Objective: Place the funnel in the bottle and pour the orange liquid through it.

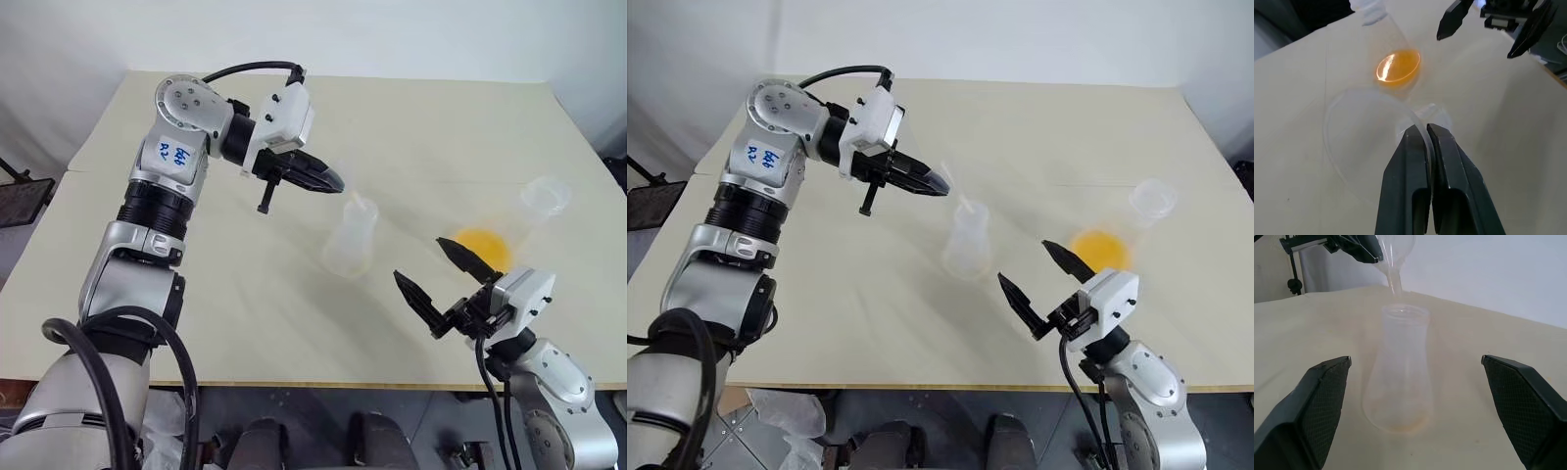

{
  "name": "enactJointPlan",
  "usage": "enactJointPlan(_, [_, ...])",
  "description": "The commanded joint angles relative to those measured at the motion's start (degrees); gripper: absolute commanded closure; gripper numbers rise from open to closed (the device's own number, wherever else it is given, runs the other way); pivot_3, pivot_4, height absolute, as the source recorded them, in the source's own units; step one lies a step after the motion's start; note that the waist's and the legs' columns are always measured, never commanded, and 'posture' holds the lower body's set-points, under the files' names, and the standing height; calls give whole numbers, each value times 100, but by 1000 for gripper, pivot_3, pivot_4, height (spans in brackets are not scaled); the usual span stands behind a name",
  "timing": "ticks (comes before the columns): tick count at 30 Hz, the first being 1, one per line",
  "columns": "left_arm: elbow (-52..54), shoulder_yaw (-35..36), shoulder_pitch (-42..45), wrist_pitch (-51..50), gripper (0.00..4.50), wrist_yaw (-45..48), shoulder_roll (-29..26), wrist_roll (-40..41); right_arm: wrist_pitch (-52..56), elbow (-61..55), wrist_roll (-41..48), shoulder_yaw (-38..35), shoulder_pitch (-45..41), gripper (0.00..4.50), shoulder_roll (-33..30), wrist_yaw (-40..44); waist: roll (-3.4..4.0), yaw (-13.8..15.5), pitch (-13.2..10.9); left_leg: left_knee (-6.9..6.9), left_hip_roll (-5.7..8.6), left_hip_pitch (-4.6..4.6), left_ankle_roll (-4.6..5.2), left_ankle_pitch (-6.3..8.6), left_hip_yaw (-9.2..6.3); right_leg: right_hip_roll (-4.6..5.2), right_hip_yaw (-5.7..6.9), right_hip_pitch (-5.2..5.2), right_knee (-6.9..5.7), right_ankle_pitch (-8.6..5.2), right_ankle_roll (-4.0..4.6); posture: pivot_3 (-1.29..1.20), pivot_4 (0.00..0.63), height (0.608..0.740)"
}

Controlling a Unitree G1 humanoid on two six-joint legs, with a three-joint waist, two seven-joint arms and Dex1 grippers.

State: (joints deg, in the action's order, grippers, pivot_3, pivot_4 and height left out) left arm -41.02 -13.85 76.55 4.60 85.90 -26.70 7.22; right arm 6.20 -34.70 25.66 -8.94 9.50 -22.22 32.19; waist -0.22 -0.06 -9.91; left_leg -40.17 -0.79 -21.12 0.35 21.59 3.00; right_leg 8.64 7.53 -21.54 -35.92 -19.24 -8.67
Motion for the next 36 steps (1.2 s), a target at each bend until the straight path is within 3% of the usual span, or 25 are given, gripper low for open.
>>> enactJointPlan(1, [-350, -67, 287, 376, 4474, -14, 142, -266, -135, -310, -97, 71, -61, 0, 61, -159, 0, 4, 0, 0, 0, -2, 0, 0, 0, 0, 0, 0, 0, 0, 0, 0, 150, 740])
enactJointPlan(12, [-667, -71, 506, 405, 4474, 195, 411, -391, -104, -422, -133, 219, -92, 0, 93, -264, -1, 4, 0, -1, 1, -4, 1, 0, -4, 0, 2, 0, 0, 0, 0, 0, 150, 740])
enactJointPlan(15, [-619, 14, 536, 283, 3791, 191, 538, -288, -85, -415, -144, 250, -162, 0, 87, -290, -1, 7, 0, -1, 1, -5, 1, 0, -4, 0, 2, 0, 0, 0, 0, 0, 150, 740])
enactJointPlan(19, [-476, 271, 542, -264, 2532, 270, 719, 100, -98, -396, -140, 259, -169, 0, 70, -286, -1, 10, 0, -1, 1, -6, 1, 0, -7, 1, 2, 0, 0, 0, 0, 0, 150, 740])
enactJointPlan(23, [-406, 320, 414, -443, 1363, 305, 683, 155, -110, -385, -130, 231, -159, 0, 58, -285, -1, 0, 0, -1, 0, -4, 1, 0, -6, 0, 2, 0, -1, 0, 0, 0, 150, 740])
enactJointPlan(27, [-377, 816, -13, -693, 199, 258, 542, 645, -103, -415, -101, 59, -84, 0, 11, -308, 0, -17, 0, -1, -2, -1, 1, 0, -4, 0, 1, 0, -2, 0, 0, 0, 150, 740])
enactJointPlan(31, [-233, 1610, -539, -917, 25, -35, 506, 1387, -120, -444, -125, -262, 6, 0, -60, -386, 0, -16, 0, -2, -4, 2, 1, 0, -7, 0, 0, 0, -5, 0, 0, 0, 150, 740])
enactJointPlan(36, [294, 1826, -1685, -710, 25, -199, 31, 1304, 51, -705, 314, -1051, 483, 0, -149, -454, 1, -13, 1, -1, -1, 0, 0, 0, -15, 1, 1, 0, -8, 0, 0, 0, 150, 740])
